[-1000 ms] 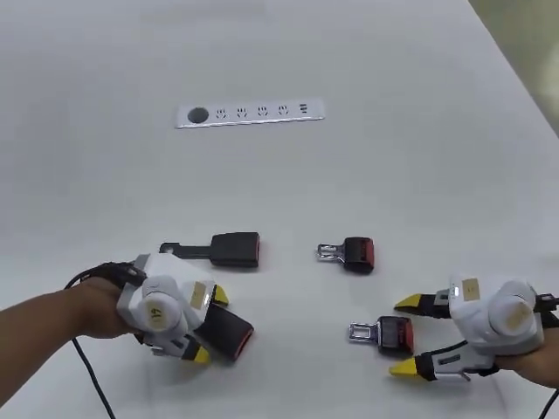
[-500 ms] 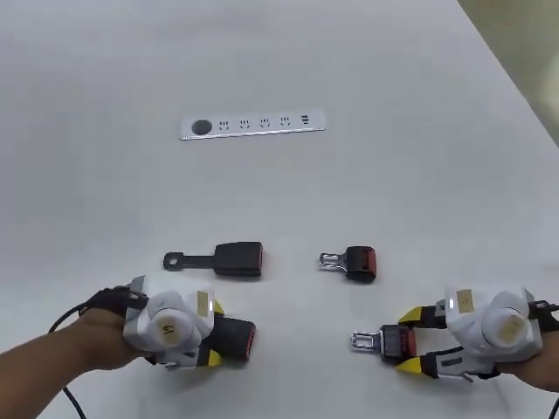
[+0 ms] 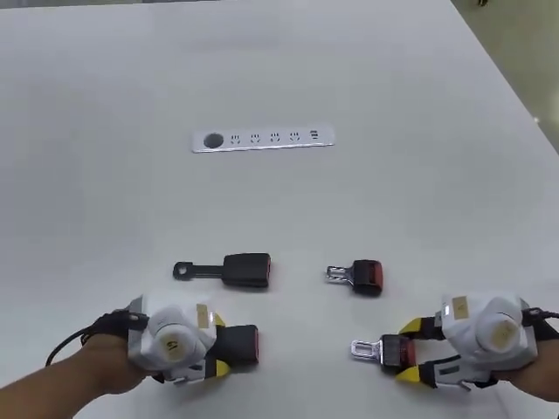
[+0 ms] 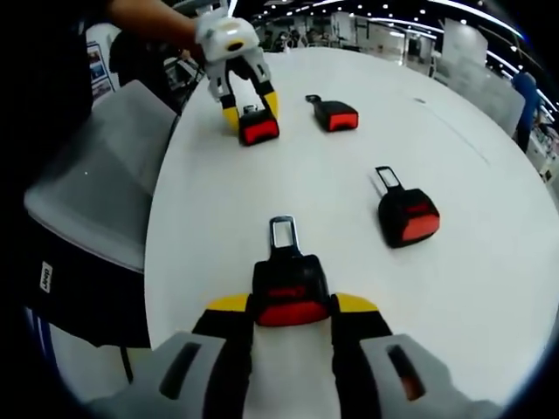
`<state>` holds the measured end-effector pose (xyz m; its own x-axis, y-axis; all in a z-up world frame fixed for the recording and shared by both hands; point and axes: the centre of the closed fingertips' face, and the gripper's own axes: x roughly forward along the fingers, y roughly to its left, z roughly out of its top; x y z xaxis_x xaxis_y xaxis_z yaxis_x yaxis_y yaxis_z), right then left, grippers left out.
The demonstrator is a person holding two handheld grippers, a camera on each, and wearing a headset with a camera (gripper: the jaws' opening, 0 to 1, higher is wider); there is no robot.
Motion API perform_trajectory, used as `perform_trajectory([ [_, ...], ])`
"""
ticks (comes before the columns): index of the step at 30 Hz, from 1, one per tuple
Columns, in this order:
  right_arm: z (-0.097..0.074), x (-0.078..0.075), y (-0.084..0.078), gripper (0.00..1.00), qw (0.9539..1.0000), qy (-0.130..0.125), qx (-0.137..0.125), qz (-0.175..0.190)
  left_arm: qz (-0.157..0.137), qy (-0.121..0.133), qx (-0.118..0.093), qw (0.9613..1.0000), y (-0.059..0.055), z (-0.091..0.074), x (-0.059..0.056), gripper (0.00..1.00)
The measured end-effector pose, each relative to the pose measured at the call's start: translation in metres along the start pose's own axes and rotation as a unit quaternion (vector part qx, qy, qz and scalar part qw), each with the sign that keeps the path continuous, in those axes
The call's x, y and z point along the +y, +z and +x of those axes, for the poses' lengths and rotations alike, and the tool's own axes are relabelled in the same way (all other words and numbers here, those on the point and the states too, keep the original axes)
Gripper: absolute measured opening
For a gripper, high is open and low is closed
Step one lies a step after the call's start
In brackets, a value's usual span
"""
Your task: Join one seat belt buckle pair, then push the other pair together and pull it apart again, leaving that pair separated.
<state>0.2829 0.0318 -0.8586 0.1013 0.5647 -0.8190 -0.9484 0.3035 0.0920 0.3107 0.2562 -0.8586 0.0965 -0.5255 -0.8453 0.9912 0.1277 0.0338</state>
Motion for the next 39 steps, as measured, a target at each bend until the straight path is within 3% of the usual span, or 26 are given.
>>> perform_trajectory([
  [8,0.007,0.003,0.008,0.35,0.9996,0.012,0.006,-0.025,0.026,-0.027,0.017,0.9992,0.001,0.002,-0.001,0.35],
  [39,0.048,0.018,0.066,0.35,0.9976,0.034,-0.027,-0.054,0.027,-0.032,0.02,0.9989,0.001,0.002,-0.001,0.35],
])
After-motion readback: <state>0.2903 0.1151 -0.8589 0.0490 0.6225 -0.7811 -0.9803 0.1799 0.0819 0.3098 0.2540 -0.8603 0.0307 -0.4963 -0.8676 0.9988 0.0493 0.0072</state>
